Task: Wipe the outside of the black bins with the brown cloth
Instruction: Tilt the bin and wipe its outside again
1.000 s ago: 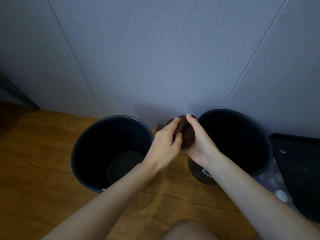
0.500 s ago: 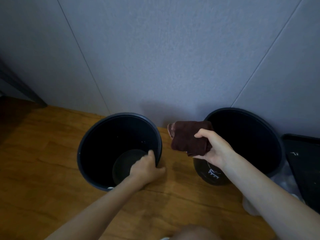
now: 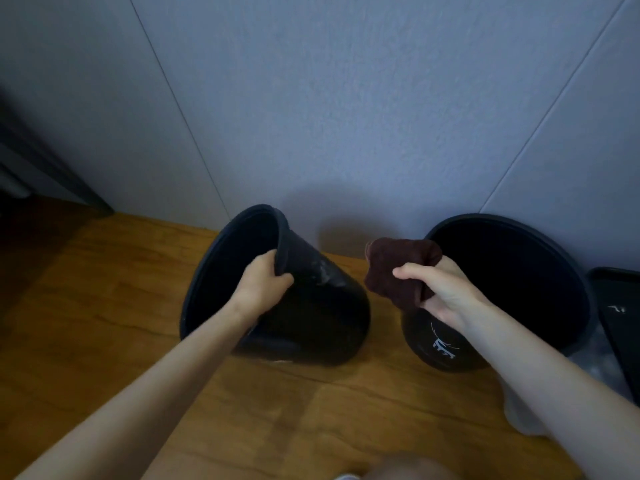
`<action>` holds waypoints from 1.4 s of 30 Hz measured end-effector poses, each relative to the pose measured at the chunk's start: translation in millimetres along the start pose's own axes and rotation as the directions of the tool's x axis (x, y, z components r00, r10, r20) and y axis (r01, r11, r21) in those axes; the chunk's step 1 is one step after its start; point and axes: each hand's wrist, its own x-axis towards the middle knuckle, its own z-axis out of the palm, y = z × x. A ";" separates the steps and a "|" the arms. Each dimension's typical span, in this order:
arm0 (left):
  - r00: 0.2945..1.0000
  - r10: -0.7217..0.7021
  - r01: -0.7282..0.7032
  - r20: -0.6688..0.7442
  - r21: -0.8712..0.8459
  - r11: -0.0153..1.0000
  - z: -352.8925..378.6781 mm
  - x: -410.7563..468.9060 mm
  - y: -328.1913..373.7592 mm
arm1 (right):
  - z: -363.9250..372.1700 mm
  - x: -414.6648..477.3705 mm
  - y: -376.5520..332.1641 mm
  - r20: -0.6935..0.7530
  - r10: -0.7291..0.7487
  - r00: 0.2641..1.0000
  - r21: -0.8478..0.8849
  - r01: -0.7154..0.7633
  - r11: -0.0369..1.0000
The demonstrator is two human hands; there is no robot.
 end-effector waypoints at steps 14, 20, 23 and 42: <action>0.967 -0.245 0.253 0.076 -0.445 0.859 3.4 -12.5 -43.9 | 20.4 32.2 90.5 0.049 -0.439 0.897 -0.806 0.295 0.513; 0.916 -0.373 0.387 0.146 -0.561 0.732 2.8 0.1 -40.2 | 53.2 0.6 123.0 0.259 -0.649 0.715 -0.795 0.539 0.277; 0.895 -0.431 0.413 0.116 -0.584 0.699 5.5 5.1 -35.1 | 80.5 -9.9 132.8 0.530 -0.598 0.601 -0.682 0.721 0.121; 0.929 -0.370 0.306 -0.025 -0.512 0.803 -21.3 6.7 -50.8 | 23.9 45.1 142.2 0.133 -0.573 0.809 -0.867 0.375 0.328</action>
